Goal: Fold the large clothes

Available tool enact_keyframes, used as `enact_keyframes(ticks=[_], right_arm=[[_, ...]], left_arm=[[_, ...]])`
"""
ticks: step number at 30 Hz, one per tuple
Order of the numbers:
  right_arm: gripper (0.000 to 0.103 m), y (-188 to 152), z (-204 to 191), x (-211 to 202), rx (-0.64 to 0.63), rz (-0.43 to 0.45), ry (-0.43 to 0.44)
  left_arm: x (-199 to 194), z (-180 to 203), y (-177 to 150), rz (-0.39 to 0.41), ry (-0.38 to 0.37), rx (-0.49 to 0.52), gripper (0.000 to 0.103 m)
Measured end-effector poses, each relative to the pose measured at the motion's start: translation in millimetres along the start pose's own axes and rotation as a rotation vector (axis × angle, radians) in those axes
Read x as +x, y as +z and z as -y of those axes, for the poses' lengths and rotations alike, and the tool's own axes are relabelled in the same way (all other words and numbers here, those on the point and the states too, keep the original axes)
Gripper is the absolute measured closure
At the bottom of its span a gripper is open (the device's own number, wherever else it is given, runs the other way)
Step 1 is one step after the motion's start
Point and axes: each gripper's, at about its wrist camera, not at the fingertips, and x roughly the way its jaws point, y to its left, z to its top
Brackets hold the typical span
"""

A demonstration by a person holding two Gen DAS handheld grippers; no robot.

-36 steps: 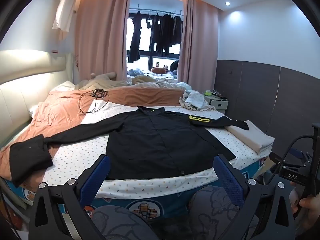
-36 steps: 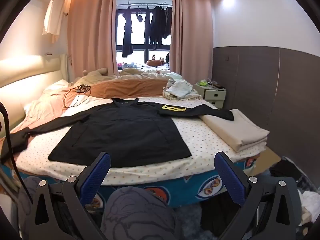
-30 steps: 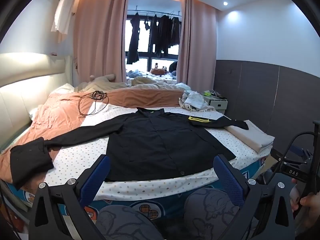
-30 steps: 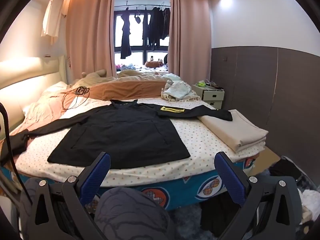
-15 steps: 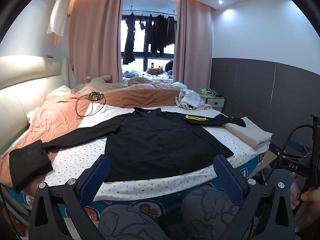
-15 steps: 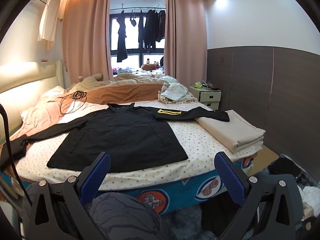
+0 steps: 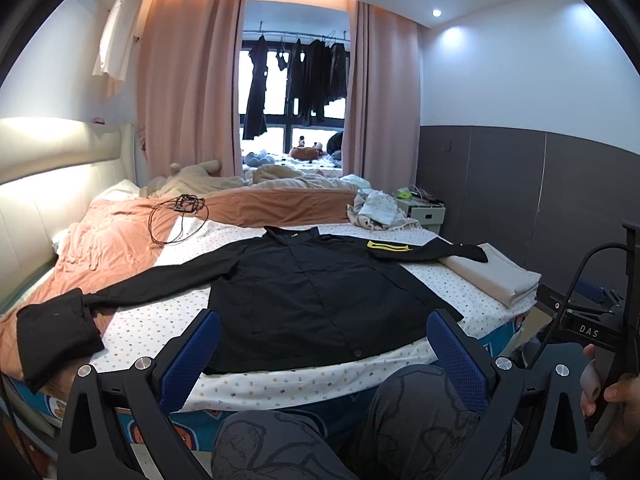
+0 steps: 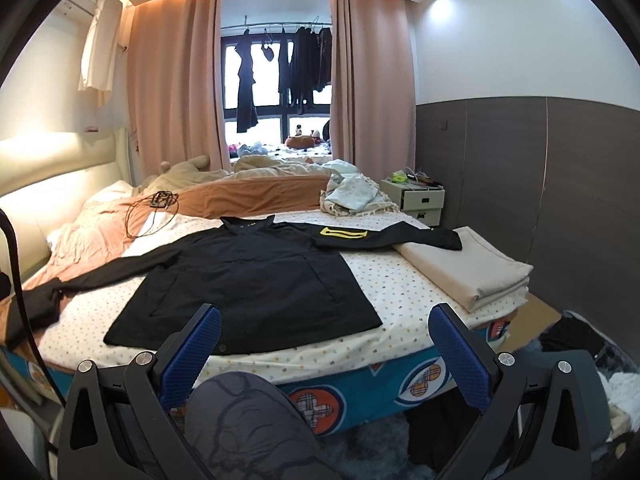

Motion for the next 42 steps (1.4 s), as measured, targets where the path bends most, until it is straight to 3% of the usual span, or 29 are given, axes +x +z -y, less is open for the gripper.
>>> enact_keyframes(ticks=[15, 37, 42], right_arm=[[0.0, -2.4, 1.4, -0.6, 0.01, -0.026, 0.044], [0.0, 1.6, -16.4, -0.2, 0.002, -0.018, 0.041], [0.0, 3.3, -24.5, 2.4, 0.007, -0.03, 0.082]], left_arm=[[-6.4, -0.1, -7.2, 0.007, -0.005, 0.006, 0.0], [-10.3, -11.9, -5.2, 0.005, -0.019, 0.025, 0.0], [-14.3, -13.5, -5.7, 0.009, -0.013, 0.033, 0.0]])
